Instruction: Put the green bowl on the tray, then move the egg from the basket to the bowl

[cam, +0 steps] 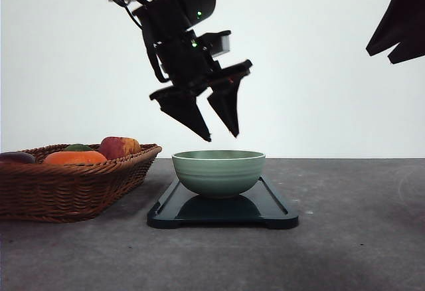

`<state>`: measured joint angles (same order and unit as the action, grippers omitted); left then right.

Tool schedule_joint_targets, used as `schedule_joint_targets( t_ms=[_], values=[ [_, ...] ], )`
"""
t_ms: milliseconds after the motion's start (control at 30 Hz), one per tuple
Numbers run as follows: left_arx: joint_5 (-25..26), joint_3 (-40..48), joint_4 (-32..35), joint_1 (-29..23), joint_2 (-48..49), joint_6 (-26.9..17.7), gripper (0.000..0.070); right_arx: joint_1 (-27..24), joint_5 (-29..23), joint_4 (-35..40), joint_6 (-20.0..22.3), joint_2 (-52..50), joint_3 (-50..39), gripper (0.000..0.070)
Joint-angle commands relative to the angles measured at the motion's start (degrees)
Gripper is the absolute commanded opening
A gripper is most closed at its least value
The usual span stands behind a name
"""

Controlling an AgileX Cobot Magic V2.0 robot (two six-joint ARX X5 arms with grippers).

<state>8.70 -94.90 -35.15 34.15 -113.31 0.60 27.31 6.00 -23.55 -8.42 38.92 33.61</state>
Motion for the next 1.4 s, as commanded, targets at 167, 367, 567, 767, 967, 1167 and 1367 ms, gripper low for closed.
schedule_joint_targets(
  t_ms=[167,367,567,767,967,1167,1367],
  values=[
    [0.81,6.35,3.99,-0.39,8.68,1.42,0.0348,0.33,-0.11,-2.16,-0.58,0.31,0.48,0.0209],
    [0.81,20.76,11.38,-1.37,20.69,4.0,0.0348,0.33,-0.1,-2.51,-0.57,0.31,0.48,0.0209],
    [0.64,34.08,15.43,-2.7,33.95,7.64,0.0348,0.33,-0.07,-2.22,-0.55,0.31,0.48,0.0209],
    [-2.93,44.12,15.49,-3.73,46.74,10.05,0.0348,0.33,-0.02,-2.24,1.27,0.32,0.48,0.0209],
    [-6.48,52.82,15.45,-4.47,57.73,13.19,0.0349,0.33,-0.01,-2.21,1.57,0.33,0.48,0.0209],
    [-7.53,60.48,15.47,-5.37,66.05,15.65,0.0349,0.33,0.14,-2.21,3.38,0.33,0.48,0.0209],
    [-7.54,63.33,17.22,-7.36,70.67,13.71,0.0348,0.33,0.13,-2.21,3.57,0.33,0.48,0.0209]
  ],
)
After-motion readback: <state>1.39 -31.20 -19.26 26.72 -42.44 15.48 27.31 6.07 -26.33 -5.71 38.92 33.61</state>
